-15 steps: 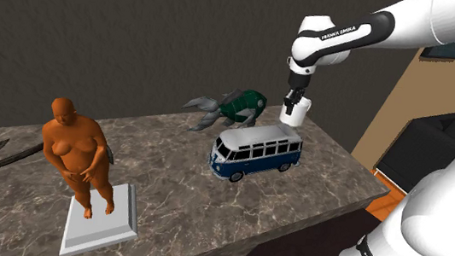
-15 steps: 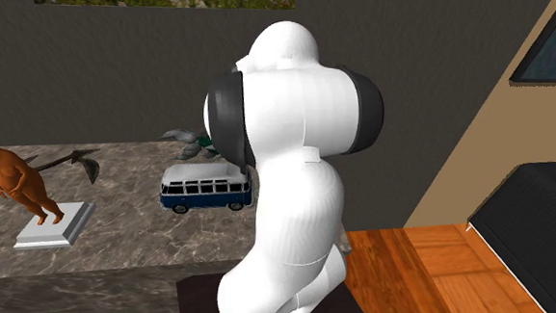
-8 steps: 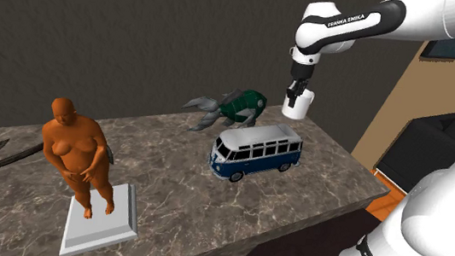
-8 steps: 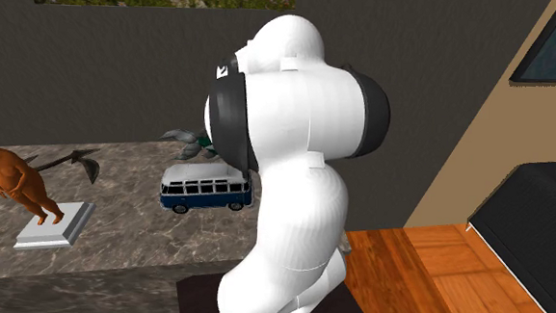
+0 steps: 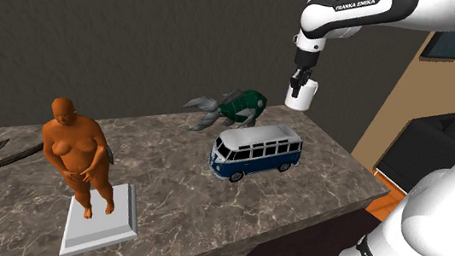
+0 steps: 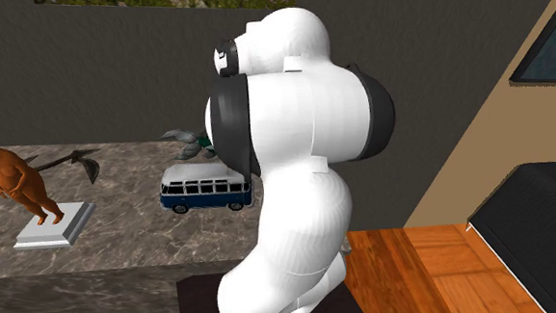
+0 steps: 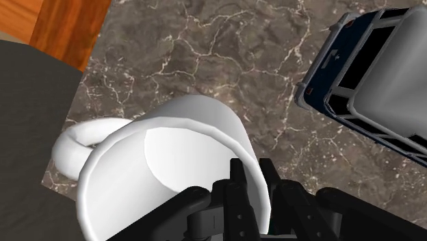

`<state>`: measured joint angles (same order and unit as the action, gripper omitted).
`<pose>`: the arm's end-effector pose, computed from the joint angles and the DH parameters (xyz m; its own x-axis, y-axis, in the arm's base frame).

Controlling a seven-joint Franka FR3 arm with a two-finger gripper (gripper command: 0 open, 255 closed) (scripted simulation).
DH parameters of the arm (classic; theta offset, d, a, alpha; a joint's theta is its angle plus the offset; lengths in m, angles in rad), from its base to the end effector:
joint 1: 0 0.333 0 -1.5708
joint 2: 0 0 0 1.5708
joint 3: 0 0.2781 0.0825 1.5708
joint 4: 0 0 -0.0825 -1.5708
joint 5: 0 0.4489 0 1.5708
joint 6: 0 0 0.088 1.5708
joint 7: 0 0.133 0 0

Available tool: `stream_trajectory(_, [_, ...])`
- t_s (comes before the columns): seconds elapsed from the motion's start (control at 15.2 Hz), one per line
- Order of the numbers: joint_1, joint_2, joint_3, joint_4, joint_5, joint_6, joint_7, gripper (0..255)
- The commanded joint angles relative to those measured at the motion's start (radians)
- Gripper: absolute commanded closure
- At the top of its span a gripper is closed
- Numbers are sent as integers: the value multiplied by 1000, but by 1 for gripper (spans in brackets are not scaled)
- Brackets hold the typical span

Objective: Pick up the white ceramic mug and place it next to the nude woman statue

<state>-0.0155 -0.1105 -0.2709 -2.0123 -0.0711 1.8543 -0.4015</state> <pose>0.5584 -0.1735 0.4113 0.9885 0.1379 -0.0621 0.1391 -0.9902 0.0145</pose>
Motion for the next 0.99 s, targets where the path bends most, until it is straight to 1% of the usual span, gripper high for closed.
stream_trajectory(0.0, [0, -4, 0, 23, -1, -26, -1, 255])
stream_trajectory(0.92, [3, -5, 4, 210, 2, -215, -8, 255])
